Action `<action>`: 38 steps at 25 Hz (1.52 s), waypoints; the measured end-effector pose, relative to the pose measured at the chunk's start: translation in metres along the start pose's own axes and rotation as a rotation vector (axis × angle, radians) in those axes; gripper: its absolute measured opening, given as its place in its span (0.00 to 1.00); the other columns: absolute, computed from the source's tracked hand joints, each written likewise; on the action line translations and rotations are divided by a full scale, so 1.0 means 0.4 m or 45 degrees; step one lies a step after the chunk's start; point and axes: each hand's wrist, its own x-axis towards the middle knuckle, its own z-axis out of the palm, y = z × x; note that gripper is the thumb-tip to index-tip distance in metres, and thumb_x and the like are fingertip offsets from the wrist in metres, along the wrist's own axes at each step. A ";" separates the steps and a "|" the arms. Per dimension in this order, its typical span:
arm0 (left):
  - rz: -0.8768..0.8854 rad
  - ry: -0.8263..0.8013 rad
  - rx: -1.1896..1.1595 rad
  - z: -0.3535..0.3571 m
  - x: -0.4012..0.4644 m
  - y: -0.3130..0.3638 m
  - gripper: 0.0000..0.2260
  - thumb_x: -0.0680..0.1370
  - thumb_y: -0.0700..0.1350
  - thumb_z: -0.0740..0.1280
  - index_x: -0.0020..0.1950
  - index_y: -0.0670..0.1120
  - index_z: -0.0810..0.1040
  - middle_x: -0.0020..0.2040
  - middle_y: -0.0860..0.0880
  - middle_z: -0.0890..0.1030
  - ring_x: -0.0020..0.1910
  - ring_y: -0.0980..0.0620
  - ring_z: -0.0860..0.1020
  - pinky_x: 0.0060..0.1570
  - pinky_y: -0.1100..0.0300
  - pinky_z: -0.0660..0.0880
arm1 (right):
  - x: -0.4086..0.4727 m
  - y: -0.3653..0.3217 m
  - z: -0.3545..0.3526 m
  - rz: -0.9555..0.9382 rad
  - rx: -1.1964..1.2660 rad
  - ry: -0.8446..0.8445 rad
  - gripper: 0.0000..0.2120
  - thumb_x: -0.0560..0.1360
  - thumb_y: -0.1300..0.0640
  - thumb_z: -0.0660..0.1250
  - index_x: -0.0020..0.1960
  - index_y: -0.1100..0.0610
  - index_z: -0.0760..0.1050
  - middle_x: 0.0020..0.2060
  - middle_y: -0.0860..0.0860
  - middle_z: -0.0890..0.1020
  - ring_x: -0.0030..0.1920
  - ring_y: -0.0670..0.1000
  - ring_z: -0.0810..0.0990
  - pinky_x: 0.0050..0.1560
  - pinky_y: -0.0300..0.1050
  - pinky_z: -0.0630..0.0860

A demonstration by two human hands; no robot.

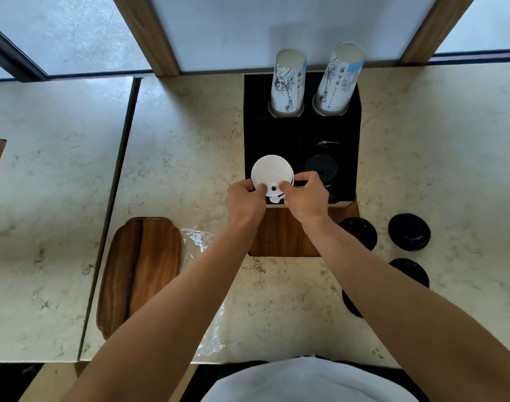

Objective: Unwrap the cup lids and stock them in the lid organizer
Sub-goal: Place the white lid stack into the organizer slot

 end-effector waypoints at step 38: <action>-0.497 -0.157 0.090 0.121 0.192 0.030 0.21 0.81 0.37 0.60 0.75 0.42 0.70 0.58 0.39 0.79 0.51 0.41 0.78 0.62 0.46 0.79 | 0.081 -0.062 0.042 -0.068 -0.786 -0.431 0.12 0.80 0.63 0.65 0.61 0.66 0.78 0.53 0.61 0.84 0.52 0.59 0.83 0.44 0.46 0.75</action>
